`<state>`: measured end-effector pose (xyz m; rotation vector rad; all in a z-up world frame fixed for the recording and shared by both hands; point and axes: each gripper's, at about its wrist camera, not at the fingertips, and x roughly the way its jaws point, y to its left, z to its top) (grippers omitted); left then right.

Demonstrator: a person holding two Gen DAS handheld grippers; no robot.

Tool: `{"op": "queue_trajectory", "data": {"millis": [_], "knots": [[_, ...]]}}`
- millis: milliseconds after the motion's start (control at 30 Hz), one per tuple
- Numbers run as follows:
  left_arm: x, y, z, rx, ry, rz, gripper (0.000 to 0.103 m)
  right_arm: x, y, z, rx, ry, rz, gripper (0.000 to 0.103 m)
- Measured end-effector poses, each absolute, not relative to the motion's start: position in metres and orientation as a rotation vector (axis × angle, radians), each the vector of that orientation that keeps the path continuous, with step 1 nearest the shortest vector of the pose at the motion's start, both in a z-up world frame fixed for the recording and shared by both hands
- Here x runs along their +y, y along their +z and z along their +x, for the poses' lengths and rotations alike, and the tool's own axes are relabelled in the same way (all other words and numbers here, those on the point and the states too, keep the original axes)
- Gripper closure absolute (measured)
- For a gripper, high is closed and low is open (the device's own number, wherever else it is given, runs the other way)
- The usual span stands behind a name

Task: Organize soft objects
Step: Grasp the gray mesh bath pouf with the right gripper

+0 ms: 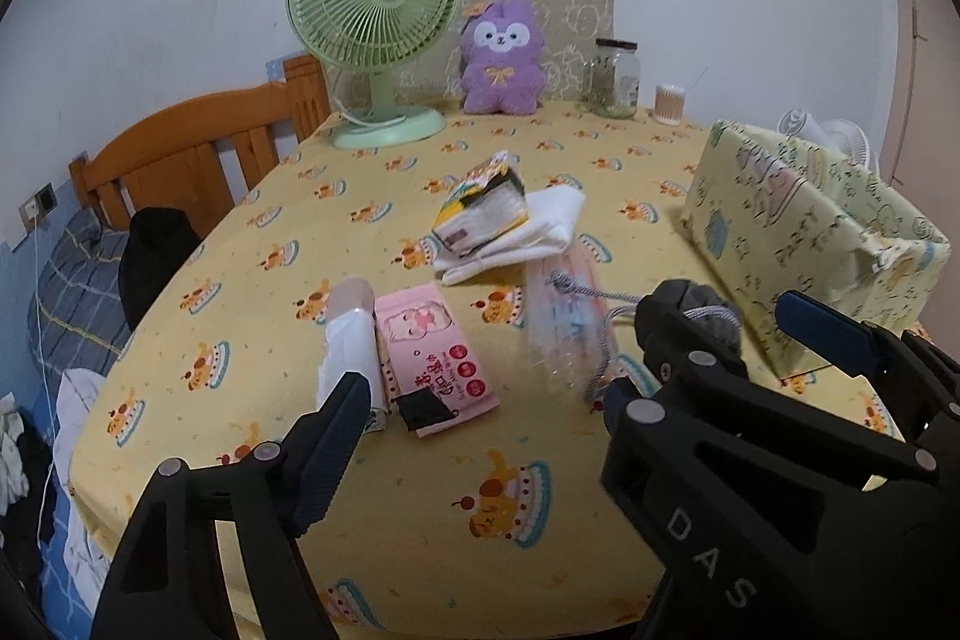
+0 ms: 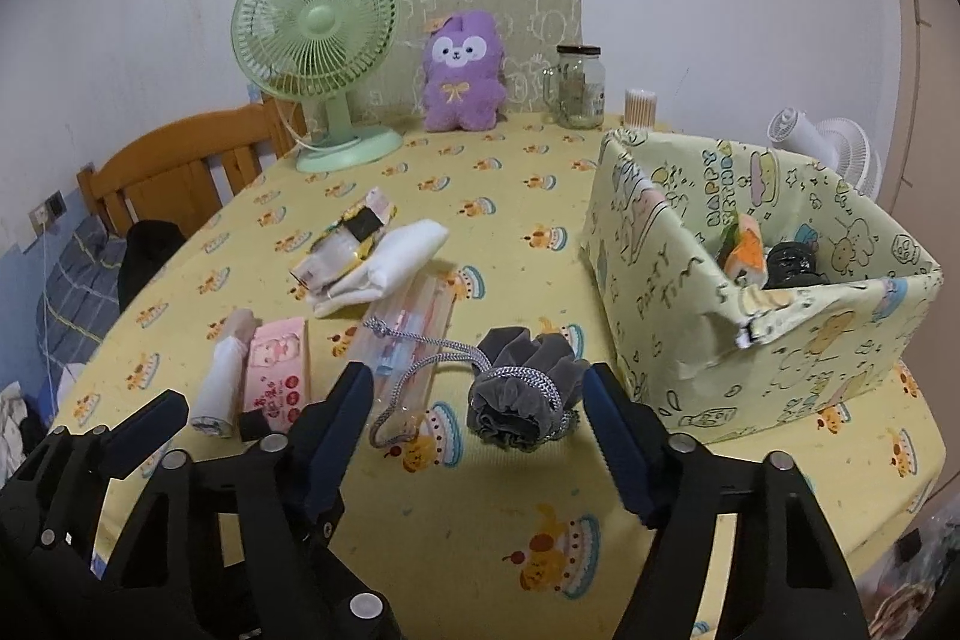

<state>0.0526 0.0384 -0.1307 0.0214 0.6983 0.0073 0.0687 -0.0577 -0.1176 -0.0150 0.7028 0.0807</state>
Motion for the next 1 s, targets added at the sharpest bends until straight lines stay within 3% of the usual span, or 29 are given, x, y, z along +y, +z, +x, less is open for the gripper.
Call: {"op": "queue_trajectory", "data": {"millis": [400, 533, 1000], "knots": [[0.038, -0.151, 0.072, 0.765, 0.011, 0.026, 0.025, -0.060, -0.139, 0.088, 0.761, 0.037, -0.027, 0.044], [0.036, -0.153, 0.075, 0.774, 0.014, 0.033, 0.026, -0.062, -0.141, 0.091, 0.761, 0.013, -0.038, 0.056], [0.031, -0.156, 0.081, 0.783, 0.025, 0.058, 0.026, -0.068, -0.150, 0.097, 0.811, -0.003, -0.009, 0.055]]}}
